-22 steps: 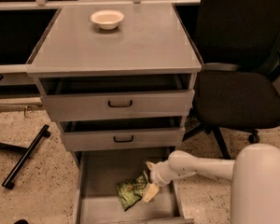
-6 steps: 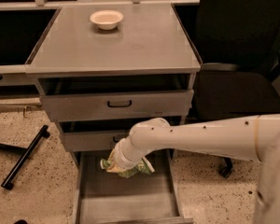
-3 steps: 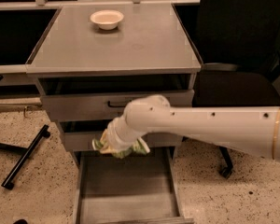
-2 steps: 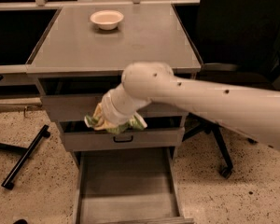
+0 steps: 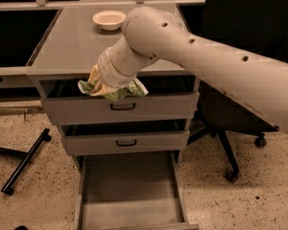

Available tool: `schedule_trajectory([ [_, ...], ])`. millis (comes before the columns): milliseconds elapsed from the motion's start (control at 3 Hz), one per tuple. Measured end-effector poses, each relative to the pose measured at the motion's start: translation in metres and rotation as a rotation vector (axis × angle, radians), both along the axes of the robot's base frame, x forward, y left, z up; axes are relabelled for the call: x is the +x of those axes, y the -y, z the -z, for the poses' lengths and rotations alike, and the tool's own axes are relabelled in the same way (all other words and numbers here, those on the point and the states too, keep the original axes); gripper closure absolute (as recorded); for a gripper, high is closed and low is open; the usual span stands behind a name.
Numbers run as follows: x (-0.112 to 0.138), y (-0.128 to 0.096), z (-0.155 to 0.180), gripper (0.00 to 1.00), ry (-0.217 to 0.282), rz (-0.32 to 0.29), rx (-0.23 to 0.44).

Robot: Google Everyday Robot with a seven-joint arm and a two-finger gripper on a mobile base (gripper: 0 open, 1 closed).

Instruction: Pick green jalapeno chip bag from bottom drawer and place on counter

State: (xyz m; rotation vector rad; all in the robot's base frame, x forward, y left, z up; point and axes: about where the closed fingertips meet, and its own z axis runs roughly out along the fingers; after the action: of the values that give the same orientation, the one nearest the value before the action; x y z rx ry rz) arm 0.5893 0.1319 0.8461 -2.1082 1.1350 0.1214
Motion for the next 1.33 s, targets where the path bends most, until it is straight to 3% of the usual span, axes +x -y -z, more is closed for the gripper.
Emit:
schedule_trajectory([
  [667, 0.008, -0.001, -0.011, 1.00, 0.030, -0.006, -0.017],
  [1000, 0.046, -0.002, -0.040, 1.00, 0.154, -0.051, -0.110],
  [1333, 0.097, -0.020, -0.070, 1.00, 0.278, -0.115, -0.217],
])
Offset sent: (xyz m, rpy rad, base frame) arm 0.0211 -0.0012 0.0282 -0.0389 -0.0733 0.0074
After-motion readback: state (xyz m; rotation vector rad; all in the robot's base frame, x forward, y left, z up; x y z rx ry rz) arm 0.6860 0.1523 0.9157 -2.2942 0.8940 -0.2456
